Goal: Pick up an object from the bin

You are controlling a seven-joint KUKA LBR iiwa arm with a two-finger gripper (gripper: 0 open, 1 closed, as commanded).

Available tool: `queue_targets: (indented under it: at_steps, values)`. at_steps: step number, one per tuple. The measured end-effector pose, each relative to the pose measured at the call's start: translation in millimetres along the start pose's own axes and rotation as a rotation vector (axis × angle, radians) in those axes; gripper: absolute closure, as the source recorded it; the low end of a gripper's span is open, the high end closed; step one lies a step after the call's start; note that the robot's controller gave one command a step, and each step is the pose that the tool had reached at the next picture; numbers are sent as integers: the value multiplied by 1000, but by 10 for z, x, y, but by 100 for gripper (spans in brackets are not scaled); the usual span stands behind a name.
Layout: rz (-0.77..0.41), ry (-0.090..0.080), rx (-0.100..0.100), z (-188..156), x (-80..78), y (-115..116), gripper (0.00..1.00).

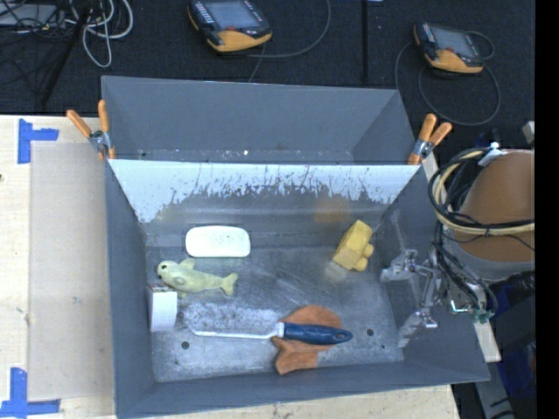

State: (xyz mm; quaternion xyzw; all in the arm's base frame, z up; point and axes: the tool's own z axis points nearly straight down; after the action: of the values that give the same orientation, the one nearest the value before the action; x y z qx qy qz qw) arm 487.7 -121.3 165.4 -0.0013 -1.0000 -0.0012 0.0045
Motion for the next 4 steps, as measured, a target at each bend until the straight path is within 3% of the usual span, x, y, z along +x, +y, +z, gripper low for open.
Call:
queue_targets:
  at_steps: [1, 2, 3, 4]
  values:
    - [-4, -7, 2, -37, -18, 2, 0]
    - [-63, -15, 6, 170, 21, 180, 0]
    - [-80, -7, 1, 641, -44, 495, 0]
    - [90, -5, 1, 787, -35, 602, 0]
